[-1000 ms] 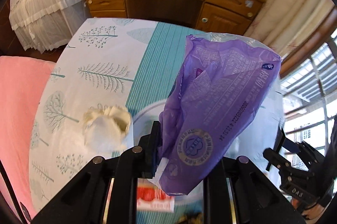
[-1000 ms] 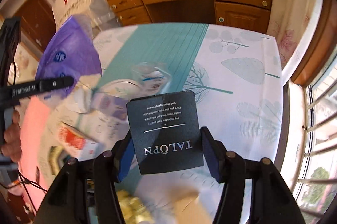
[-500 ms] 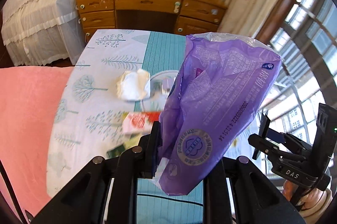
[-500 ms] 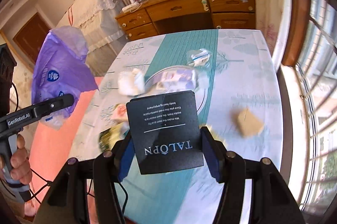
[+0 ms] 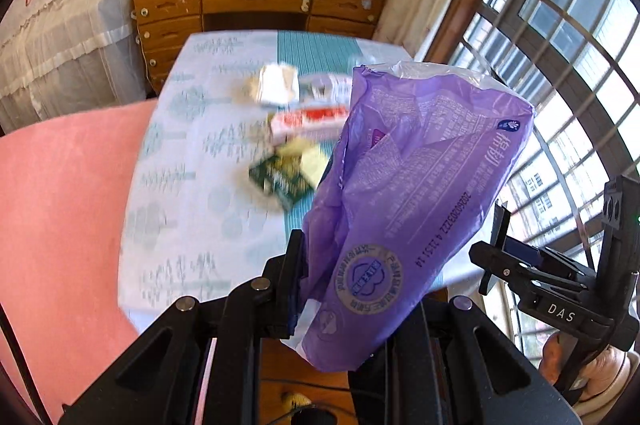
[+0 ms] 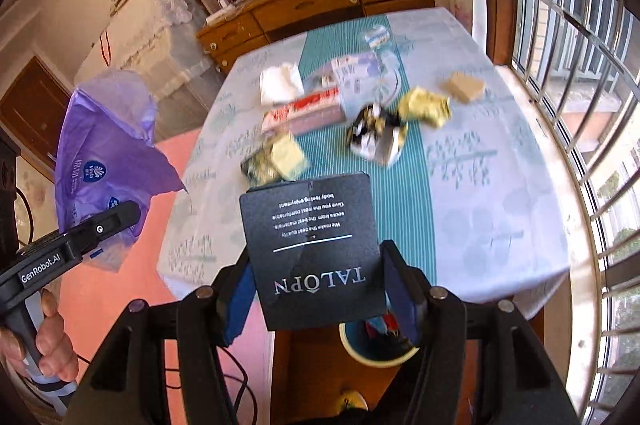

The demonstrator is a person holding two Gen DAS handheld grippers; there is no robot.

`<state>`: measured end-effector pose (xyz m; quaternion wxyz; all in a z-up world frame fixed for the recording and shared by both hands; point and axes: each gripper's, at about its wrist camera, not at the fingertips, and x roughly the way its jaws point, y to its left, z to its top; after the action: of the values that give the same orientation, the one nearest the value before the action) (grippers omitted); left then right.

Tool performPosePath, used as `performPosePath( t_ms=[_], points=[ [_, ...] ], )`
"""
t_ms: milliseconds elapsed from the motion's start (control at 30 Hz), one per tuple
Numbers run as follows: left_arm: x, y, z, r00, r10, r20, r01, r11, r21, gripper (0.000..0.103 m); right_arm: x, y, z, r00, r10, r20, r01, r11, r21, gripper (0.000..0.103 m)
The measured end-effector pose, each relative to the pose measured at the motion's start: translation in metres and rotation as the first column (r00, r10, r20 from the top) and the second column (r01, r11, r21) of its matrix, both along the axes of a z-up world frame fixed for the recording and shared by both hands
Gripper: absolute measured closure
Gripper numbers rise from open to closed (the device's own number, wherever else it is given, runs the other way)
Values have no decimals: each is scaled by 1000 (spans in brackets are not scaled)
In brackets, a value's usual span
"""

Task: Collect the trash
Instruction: 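Lift the purple bag and black card and carry them down toward the bin, then open both tools over the bin to drop the bag and card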

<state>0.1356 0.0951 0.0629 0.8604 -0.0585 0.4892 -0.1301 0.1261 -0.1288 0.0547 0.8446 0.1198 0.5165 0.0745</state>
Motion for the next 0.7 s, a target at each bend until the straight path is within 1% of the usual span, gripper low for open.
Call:
performPosePath(
  t_ms=[167,233,433,567,633,700],
  points=[
    [-39,5,-29,998,-20,-64,20,1000,2,86,-36,18,-16,998,13,-64,-15,1000,-22,44],
    [-49,2,-39,996,-24,-86,25,1000,4,86,-46,23,-25,995,24,-92,-27,999,-31,44],
    [-79,-12,-77,990,-28,-142,35,998,45,86,-68,29,-63,983,32,-179,-42,998,-49,44],
    [-98,-25,-114,978,-13,-208,27,997,68,86,-81,26,-100,970,35,-240,-50,997,-54,44],
    [-105,-31,-138,972,-1,-235,20,997,80,86,-88,23,-125,963,37,-268,-56,996,-63,44],
    [-110,-38,-168,965,14,-262,12,995,96,86,-94,19,-156,954,38,-298,-62,996,-70,44]
  ],
)
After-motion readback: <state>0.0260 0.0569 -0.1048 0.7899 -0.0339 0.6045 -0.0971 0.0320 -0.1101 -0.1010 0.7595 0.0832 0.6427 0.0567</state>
